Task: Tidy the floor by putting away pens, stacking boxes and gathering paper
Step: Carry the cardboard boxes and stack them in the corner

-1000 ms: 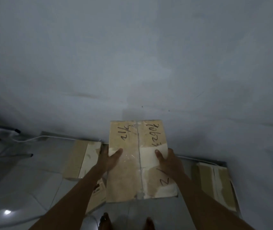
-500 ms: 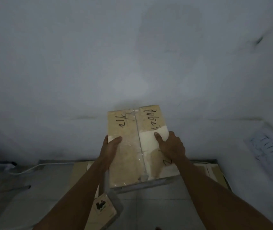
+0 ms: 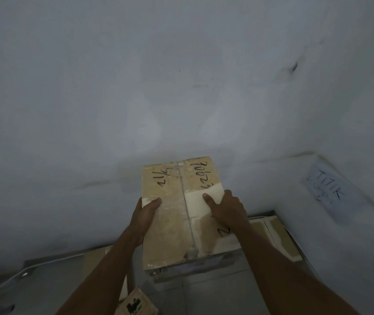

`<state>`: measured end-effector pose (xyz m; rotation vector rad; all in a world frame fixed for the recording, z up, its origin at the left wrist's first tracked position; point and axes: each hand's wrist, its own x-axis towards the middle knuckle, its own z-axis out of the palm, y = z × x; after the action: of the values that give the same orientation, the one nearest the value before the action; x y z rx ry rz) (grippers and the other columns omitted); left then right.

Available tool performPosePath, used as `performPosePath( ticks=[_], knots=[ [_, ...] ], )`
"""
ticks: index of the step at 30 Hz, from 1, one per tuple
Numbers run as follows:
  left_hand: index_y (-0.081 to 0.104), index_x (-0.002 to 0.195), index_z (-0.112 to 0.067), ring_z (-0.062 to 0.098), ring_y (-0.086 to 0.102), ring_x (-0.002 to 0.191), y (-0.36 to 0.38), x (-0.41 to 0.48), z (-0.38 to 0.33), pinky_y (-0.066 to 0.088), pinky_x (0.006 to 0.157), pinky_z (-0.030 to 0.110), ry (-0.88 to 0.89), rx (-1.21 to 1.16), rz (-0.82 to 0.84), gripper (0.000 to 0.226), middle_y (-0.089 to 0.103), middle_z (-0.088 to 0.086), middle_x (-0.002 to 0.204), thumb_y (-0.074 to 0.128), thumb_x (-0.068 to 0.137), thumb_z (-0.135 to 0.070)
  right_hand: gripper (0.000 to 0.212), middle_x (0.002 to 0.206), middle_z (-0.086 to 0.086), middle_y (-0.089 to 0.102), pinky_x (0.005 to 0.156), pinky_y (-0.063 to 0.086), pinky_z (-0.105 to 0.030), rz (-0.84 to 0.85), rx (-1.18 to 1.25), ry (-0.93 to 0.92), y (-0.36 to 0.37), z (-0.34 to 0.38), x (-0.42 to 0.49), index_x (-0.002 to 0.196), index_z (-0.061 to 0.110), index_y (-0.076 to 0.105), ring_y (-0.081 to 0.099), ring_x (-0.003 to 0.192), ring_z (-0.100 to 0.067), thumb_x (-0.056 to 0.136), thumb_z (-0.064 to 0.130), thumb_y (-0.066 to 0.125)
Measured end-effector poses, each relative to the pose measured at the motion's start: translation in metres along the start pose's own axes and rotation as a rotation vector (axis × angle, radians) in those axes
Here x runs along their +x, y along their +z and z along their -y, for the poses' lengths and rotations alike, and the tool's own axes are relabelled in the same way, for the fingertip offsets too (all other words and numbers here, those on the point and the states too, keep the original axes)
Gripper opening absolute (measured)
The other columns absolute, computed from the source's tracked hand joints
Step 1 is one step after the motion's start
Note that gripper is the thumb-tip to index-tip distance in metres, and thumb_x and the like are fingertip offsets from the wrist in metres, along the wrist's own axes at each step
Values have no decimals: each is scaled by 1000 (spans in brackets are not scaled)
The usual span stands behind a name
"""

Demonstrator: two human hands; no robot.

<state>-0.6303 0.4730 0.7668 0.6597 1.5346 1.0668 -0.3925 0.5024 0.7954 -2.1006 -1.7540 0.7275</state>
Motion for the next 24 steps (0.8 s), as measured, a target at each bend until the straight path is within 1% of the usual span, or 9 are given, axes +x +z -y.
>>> performPosePath(
  ticks=[3, 9, 14, 18, 21, 24],
  knots=[
    [51, 122, -21, 27, 64, 90, 10, -3, -1, 53, 67, 32, -5, 21, 17, 38, 64, 10, 110, 61, 88, -34, 76, 120, -13, 56, 85, 47, -39, -4, 13, 10, -7, -10, -4, 126, 8, 41, 57, 106, -31, 82, 71, 45],
    [50, 120, -21, 23, 63, 86, 52, -10, 1, 49, 63, 28, -4, 64, 52, 35, 62, 10, 110, 61, 89, -33, 77, 124, -16, 54, 88, 47, -41, 2, 53, 56, -29, -46, -6, 128, 6, 40, 55, 109, -33, 83, 69, 47],
    [52, 121, -21, 29, 65, 91, 105, -14, 5, 54, 70, 34, -28, 79, 81, 37, 64, 11, 111, 64, 87, -32, 78, 124, -16, 54, 88, 48, -40, -8, 80, 110, -53, -92, -1, 128, 5, 39, 55, 110, -33, 83, 68, 48],
    [53, 122, -20, 30, 66, 92, 155, -18, 11, 55, 79, 42, -32, 100, 84, 40, 65, 11, 112, 65, 86, -34, 77, 125, -15, 54, 86, 46, -37, -7, 98, 134, -79, -132, 8, 127, 5, 39, 55, 110, -31, 83, 68, 48],
    [52, 124, -20, 29, 65, 93, 193, -21, 16, 55, 78, 39, -30, 115, 79, 42, 64, 11, 113, 65, 86, -34, 77, 126, -15, 53, 84, 46, -36, 12, 101, 139, -101, -163, 17, 129, 5, 38, 55, 110, -32, 84, 67, 47],
    [52, 126, -21, 29, 65, 93, 228, -22, 18, 54, 82, 41, -27, 124, 79, 45, 64, 11, 115, 65, 86, -35, 75, 124, -16, 54, 85, 46, -38, -10, 80, 149, -119, -189, 26, 127, 5, 40, 55, 110, -33, 85, 67, 47]
  ],
)
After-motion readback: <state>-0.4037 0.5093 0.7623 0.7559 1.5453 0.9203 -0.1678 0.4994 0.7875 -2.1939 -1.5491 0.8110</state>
